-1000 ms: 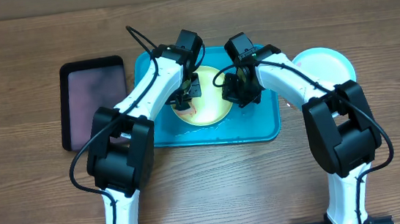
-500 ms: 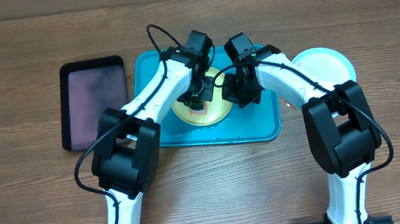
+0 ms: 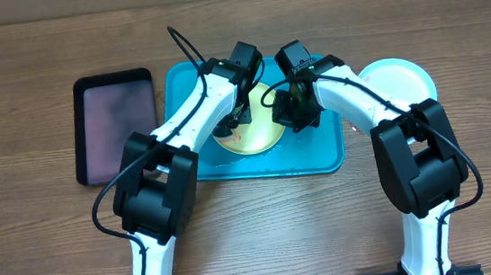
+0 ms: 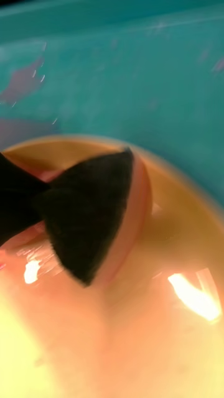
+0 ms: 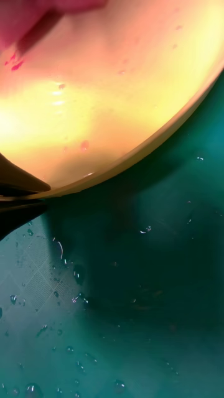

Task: Clean dirty plates on tray and stack at the side
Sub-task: 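Scrub the yellow plate with the left sponge while right gripper holds it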

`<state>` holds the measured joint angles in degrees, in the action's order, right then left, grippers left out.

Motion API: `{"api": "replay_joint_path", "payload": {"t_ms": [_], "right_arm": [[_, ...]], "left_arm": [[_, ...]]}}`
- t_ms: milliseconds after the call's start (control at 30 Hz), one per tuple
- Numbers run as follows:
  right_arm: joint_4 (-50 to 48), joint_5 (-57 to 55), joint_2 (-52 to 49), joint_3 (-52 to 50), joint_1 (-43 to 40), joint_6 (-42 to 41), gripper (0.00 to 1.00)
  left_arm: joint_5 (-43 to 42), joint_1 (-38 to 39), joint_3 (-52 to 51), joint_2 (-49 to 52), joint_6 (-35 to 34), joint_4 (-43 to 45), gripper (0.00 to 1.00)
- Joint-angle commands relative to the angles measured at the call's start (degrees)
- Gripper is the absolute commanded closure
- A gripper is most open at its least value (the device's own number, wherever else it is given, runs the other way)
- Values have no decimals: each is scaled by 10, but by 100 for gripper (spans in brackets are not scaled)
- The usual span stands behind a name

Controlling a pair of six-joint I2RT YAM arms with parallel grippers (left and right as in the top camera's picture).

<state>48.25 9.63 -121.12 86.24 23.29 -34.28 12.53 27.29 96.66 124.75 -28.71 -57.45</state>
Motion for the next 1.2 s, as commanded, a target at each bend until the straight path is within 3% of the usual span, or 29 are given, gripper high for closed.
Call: {"api": "replay_joint_path", "payload": {"t_ms": [0,67,233,367,500,567,633,767,833,933,1033,1167], "right_arm": [[4,-12,5,-5,3,-2,96],[4,-2,5,-5,3,-2,96],[-5,72,5,-5,-4,16,96],[-11,116,5,-5,-22,17,96],[-20,167,5,-5,-44,28,96],[-18,177,5,-5,-54,28,96],[-14,177,5,-5,-60,29,96],[-10,181,5,-5,-61,43,96],[-6,181,5,-5,-58,43,96],[1,181,5,-5,-53,43,96],[13,181,5,-5,-47,45,96],[20,174,5,-5,-40,48,96]], "left_arm": [[-133,1,-9,6,42,-9,96],[-146,5,-10,6,39,-18,96],[-82,13,-28,6,-90,-16,96],[-70,12,-51,6,-103,34,96],[12,12,-68,6,-189,54,96],[9,13,-71,6,-199,50,96],[-43,16,-71,6,-167,48,96],[-248,26,-71,6,45,108,96],[-291,28,-71,6,90,145,96],[-243,28,-70,6,61,180,96],[-143,23,-70,6,-11,208,96],[6,18,-70,6,-53,218,96]]}}
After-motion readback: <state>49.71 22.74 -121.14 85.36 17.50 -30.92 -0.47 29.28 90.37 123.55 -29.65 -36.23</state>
